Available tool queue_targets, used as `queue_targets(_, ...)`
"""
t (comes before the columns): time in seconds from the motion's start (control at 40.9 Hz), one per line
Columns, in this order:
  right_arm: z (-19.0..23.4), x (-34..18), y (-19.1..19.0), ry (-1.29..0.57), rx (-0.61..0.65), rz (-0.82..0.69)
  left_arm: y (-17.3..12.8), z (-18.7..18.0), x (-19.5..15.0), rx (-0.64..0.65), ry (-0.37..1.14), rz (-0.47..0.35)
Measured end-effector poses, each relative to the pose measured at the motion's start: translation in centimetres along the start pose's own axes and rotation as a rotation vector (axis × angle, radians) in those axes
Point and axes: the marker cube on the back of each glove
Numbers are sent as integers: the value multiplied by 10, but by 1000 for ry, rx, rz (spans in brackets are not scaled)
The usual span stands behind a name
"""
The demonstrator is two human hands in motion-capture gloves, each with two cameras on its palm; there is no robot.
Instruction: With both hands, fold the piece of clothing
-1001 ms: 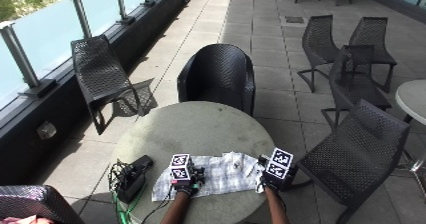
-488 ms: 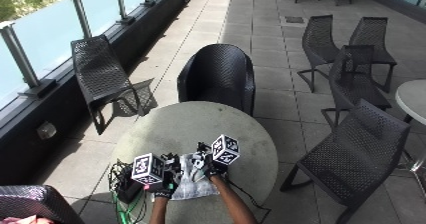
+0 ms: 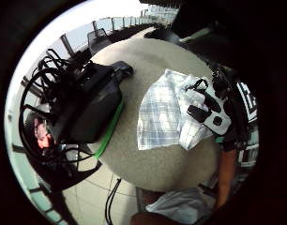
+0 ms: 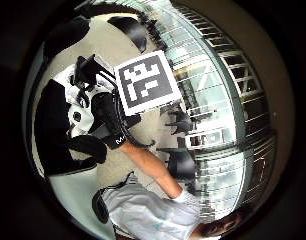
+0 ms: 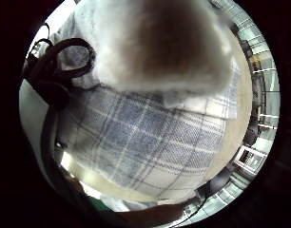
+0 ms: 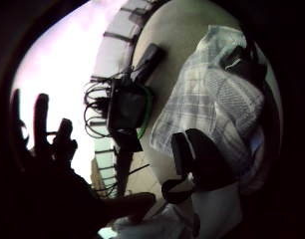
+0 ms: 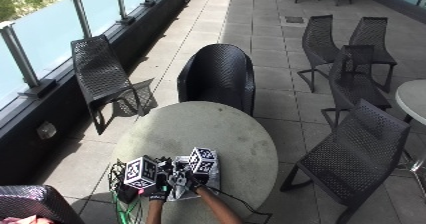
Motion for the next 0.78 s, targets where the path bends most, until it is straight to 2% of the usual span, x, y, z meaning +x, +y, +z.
queue_targets(0.147, -34, 31, 29, -56, -254, -157, 2, 6, 8, -21, -65, 9)
queue_targets(0.195, -51, 41, 42, -17, -325, -124, 2, 10, 15, -26, -75, 22)
queue_targets(0.244, -68, 57, 48, 89, -324, -53, 2, 17, 19, -30, -90, 33)
queue_targets(0.342, -105, 114, 35, 373, -155, 77, 3, 38, 31, -63, -149, 69)
queue_targets(0.415, -128, 158, 21, 475, -2, 167, 2, 53, 41, -91, -174, 96)
queue_targets(0.562, -168, 180, 38, 397, 207, 204, 0, 68, 45, -118, -195, 118)
queue_targets(0.781, -181, 190, 53, 398, 324, 230, -6, 72, 43, -103, -198, 114)
